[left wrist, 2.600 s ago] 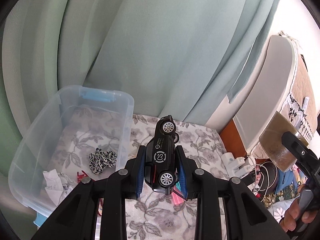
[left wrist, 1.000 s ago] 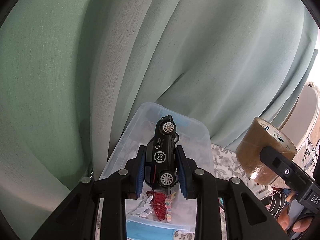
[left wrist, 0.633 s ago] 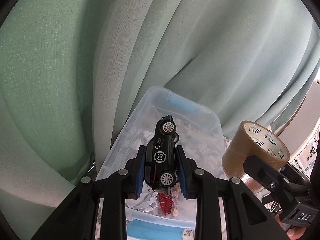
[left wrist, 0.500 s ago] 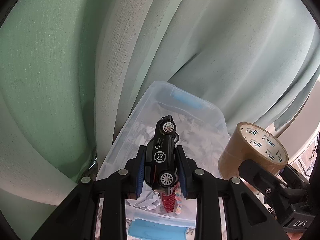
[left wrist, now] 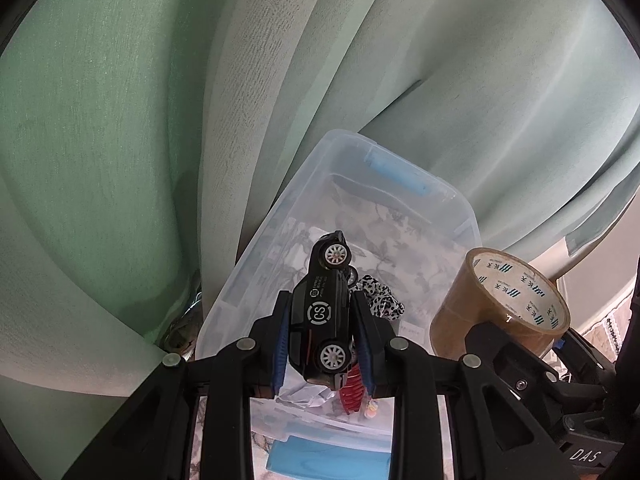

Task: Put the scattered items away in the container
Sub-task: 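Lift and carry the toy car and tape roll over the clear box with both grippers, then open both grippers to drop the toy car and tape roll into the box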

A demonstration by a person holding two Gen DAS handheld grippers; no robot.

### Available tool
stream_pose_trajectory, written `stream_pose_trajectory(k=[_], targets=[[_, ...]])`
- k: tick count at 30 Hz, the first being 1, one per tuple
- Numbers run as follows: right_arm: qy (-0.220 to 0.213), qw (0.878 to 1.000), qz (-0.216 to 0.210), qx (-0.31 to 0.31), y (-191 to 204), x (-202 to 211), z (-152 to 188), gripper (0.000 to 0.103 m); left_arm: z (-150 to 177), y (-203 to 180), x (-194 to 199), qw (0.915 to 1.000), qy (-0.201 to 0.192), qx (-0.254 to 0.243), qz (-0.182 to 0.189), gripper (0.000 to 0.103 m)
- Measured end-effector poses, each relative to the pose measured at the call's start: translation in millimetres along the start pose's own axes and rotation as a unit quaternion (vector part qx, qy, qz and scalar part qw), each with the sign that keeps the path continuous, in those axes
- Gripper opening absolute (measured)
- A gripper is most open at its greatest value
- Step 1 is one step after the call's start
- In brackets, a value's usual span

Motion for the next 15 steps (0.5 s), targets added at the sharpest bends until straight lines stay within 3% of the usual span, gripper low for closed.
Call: stream_pose_trajectory(k=[7, 9, 15], targets=[[0.009, 1.000, 0.003, 0.008, 3, 7, 0, 0.094, -5, -1, 4, 1.0000, -0.004, -0.001, -0.002, 0.033], [0.012, 1.000, 0.002, 0.007, 2, 7, -1, 0.094, -6, 1, 2, 1.0000, -0.004, 0.003, 0.000, 0.045], [0.002, 1.000, -0.013, 0.012, 3, 12, -1, 0.099, -5, 3, 10, 1.0000, -0.007, 0.005, 0.004, 0.060]])
Point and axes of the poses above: each gripper's, at about its wrist camera, not at the fingertips, and x roughly against the way its jaws point, y to its left, z to its underside, the point moved 1 cm from there along -x, roughly the way its jaws point, and after that the axes turned 13 degrees about -x, right-handed, at the moved point
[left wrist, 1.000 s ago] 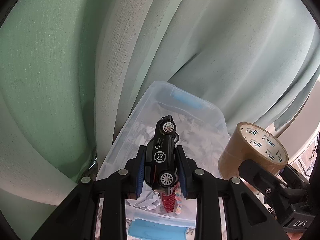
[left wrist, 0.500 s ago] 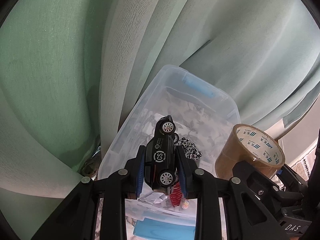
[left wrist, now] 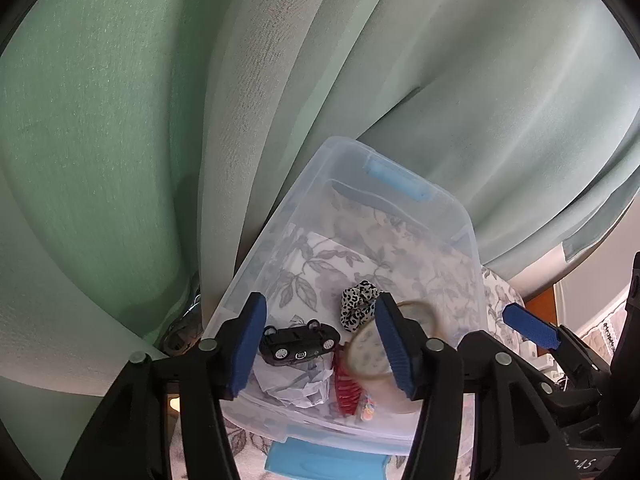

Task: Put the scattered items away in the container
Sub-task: 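Open both grippers to drop the toy car and tape roll into the box, then withdraw both grippers from the box toward the headband and white holder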

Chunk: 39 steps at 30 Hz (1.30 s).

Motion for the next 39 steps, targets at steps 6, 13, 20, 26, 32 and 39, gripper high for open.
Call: stream_pose_trajectory(k=[6, 13, 20, 26, 32, 39], targets=[[-0.014, 1.000, 0.002, -0.011, -6, 8, -3, 0.103, -3, 0, 9, 1.0000, -0.003, 0.000, 0.002, 0.069], [-0.018, 1.000, 0.009, -0.017, -13, 12, -1, 0.103, -4, -6, 11, 0.9999, -0.006, -0.008, -0.002, 0.083], [-0.029, 0.999, 0.013, -0.032, -26, 20, 2, 0.103, -6, -16, 13, 0.9995, -0.017, -0.021, -0.018, 0.094], [-0.040, 0.998, 0.016, -0.046, -40, 31, 6, 0.103, -7, -26, 20, 0.9988, -0.034, -0.032, -0.014, 0.103], [-0.059, 0.997, 0.019, -0.049, -49, 48, 12, 0.103, -9, -39, 31, 0.9971, -0.060, -0.045, -0.012, 0.103], [-0.077, 0.995, 0.018, -0.067, -65, 69, 22, 0.103, -9, -57, 44, 0.9941, -0.087, -0.061, -0.022, 0.103]])
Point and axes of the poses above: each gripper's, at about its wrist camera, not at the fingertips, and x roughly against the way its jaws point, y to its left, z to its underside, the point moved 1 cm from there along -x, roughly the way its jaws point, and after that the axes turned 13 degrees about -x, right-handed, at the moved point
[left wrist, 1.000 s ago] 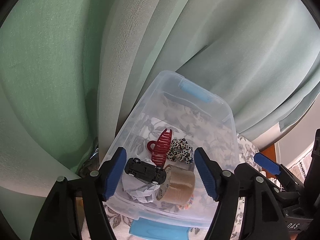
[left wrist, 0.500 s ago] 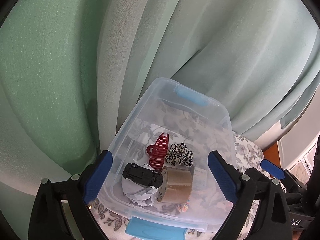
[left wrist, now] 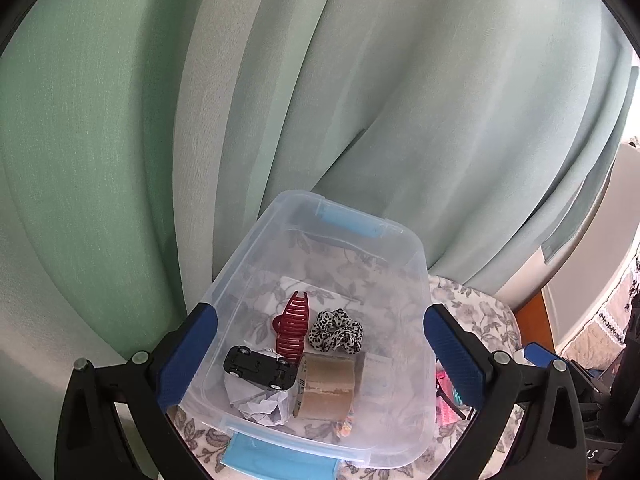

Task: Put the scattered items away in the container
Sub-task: 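Withdraw both grippers from the box toward the headband and white holder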

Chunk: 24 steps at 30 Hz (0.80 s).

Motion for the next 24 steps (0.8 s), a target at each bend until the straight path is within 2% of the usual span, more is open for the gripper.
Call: stream_pose_trajectory(k=[10, 24], targets=[[-0.043, 0.998, 0.019, -0.036, -42, 36, 2, 0.103, -6, -37, 10, 0.9993, -0.025, -0.021, 0.021, 0.103], [-0.110, 0.986, 0.068, -0.110, -120, 88, 7, 0.103, 1, -106, 3, 0.9966, -0.008, -0.075, 0.032, 0.103]])
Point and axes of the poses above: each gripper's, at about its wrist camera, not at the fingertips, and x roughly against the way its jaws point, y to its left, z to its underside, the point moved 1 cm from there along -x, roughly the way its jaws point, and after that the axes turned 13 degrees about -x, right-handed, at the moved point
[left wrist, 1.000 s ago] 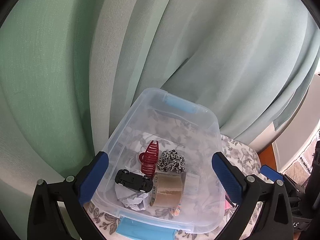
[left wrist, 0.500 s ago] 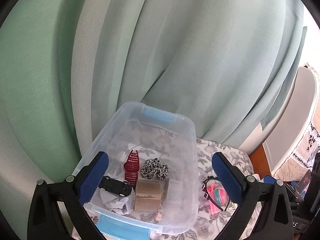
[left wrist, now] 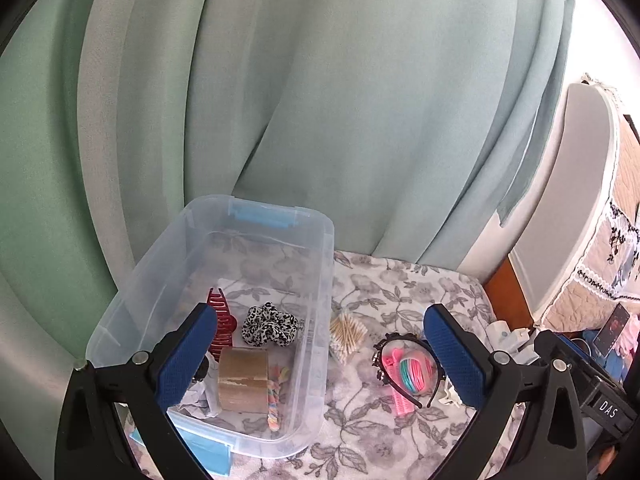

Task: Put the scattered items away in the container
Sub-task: 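Withdraw both grippers from the box toward the headband and white holder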

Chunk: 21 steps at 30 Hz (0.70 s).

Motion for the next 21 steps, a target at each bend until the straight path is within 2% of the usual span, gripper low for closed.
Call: stream_pose_trajectory(k=[11, 16, 21], targets=[[-0.013, 1.000, 0.003, -0.019, -35, 7, 3, 0.103, 4, -36, -11, 0.9992, 0.013, -0.035, 0.010, 0.103], [-0.046, 0.999, 0.005, -0.018, -45, 9, 7, 0.103, 8, -45, -20, 0.9988, 0.020, -0.030, 0.032, 0.103], [-0.045, 0.998, 0.010, -0.033, -58, 4, 11, 0.103, 12, -53, -30, 0.9982, 0.026, -0.031, 0.043, 0.103]])
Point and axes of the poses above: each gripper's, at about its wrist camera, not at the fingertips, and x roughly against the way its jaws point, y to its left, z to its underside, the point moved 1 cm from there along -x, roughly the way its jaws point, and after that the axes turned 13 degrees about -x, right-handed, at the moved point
